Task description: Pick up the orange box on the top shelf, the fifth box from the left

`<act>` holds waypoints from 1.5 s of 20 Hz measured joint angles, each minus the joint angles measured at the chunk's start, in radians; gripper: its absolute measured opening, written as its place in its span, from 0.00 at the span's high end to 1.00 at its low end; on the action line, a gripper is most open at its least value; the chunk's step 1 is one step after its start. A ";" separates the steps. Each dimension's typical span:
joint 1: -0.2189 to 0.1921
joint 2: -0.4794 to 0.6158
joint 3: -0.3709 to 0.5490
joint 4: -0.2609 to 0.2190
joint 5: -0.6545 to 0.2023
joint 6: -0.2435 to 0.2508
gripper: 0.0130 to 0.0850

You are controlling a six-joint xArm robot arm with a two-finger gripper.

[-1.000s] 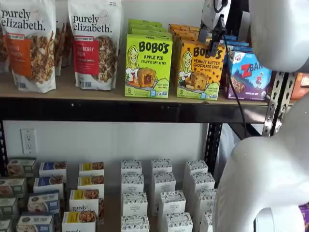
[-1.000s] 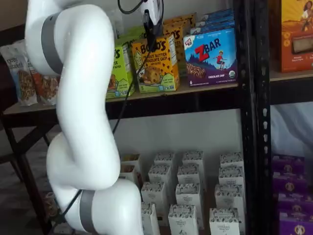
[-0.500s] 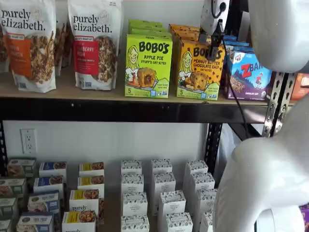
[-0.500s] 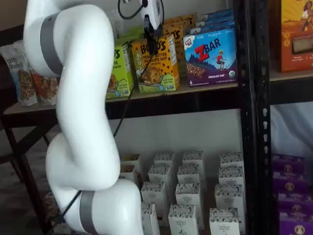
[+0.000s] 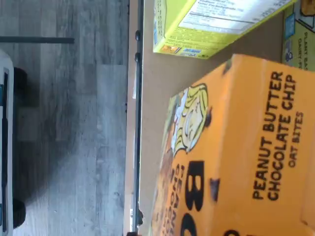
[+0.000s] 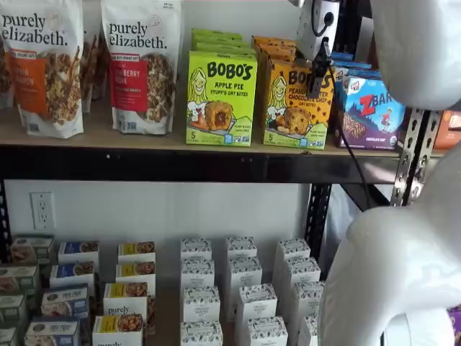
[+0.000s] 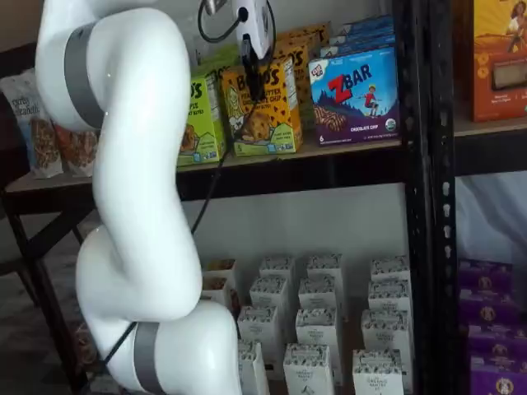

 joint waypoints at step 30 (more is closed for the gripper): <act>0.000 -0.005 0.011 0.009 -0.008 0.001 0.39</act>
